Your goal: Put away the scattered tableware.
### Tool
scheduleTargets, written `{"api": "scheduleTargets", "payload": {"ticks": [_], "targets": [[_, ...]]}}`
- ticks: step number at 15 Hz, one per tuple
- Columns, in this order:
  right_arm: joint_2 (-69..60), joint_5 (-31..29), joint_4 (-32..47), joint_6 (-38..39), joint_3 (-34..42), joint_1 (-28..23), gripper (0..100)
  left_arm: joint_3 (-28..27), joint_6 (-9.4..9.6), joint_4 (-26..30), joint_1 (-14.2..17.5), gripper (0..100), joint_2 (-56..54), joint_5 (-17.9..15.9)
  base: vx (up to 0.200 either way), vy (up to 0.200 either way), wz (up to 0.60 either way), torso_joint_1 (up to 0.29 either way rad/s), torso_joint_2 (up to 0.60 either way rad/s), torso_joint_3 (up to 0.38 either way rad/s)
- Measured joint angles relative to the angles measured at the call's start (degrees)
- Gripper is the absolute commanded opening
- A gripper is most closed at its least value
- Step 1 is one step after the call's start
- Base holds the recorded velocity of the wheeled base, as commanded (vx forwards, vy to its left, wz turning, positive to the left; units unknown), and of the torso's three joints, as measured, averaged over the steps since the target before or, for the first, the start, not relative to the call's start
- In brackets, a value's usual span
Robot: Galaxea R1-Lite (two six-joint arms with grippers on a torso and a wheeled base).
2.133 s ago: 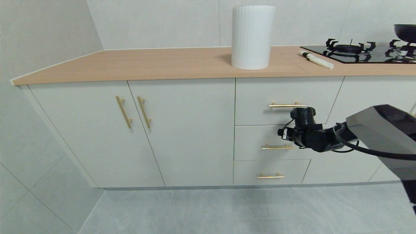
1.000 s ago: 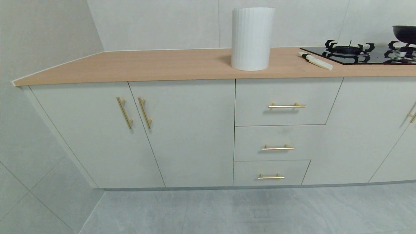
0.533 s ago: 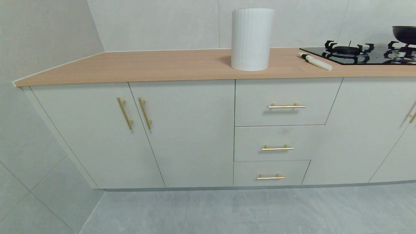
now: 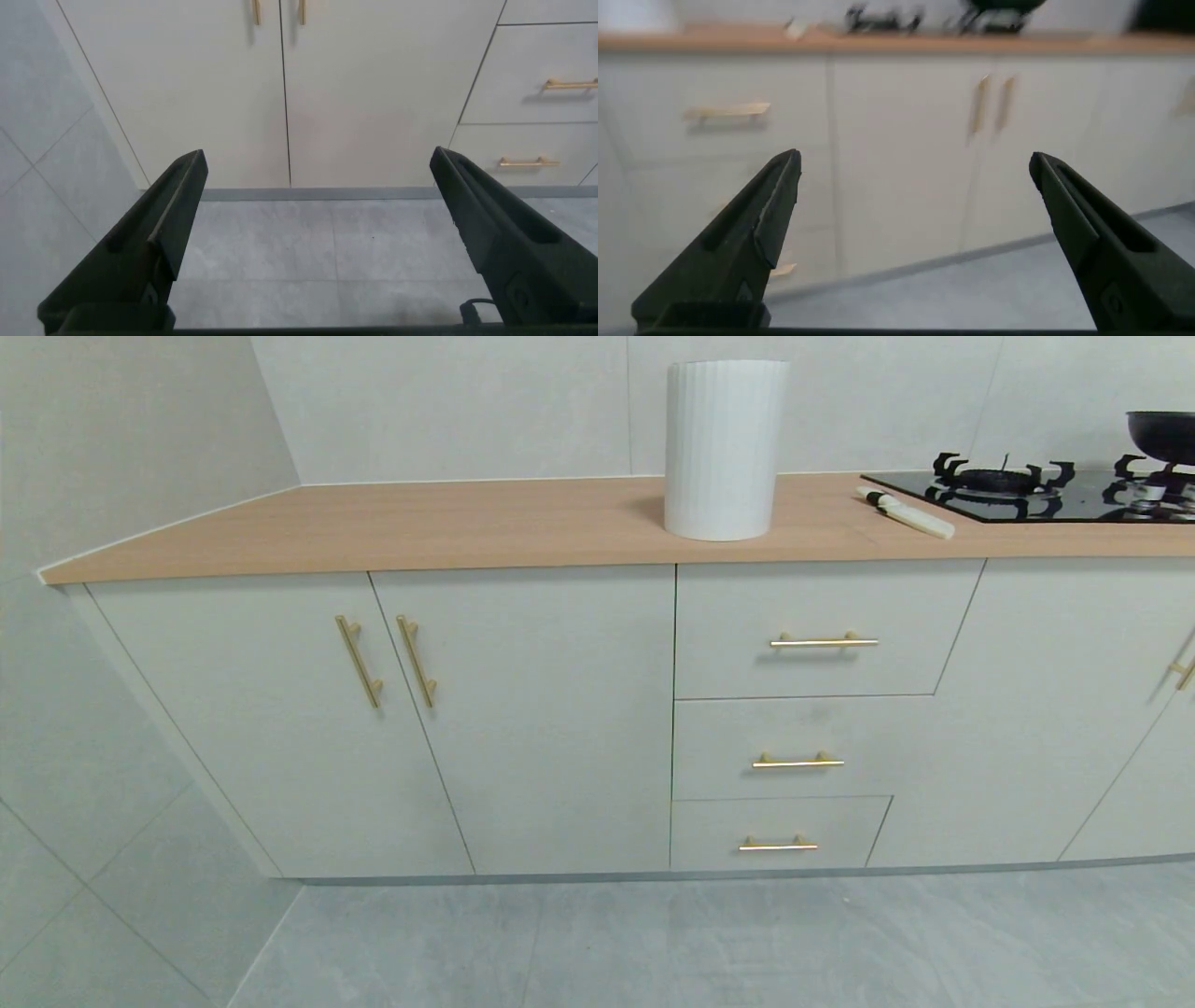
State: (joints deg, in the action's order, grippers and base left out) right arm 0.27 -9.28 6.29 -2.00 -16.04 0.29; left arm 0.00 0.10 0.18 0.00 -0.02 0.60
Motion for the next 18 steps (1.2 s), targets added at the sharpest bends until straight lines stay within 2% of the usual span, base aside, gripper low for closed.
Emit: {"api": "scheduleTargets", "payload": {"ticks": [3,5,18], "targets": [[-0.32,7.25,-7.74,2.4,10.53,-0.02,100,0.0,0.0,0.0,0.0,100,-0.02,0.0,0.0,0.0,0.0,0.0,0.0,0.0],[-0.4,8.96,-8.01,2.29,14.57,-0.05,100,0.0,0.0,0.0,0.0,100,0.0,0.0,0.0,0.0,0.0,0.0,0.0,0.0],[-0.43,9.74,-6.36,2.18,16.04,-0.07,100,0.0,-0.02,0.0,0.0,100,-0.02,-0.02,0.0,0.0,0.0,0.0,0.0,0.0]]}}
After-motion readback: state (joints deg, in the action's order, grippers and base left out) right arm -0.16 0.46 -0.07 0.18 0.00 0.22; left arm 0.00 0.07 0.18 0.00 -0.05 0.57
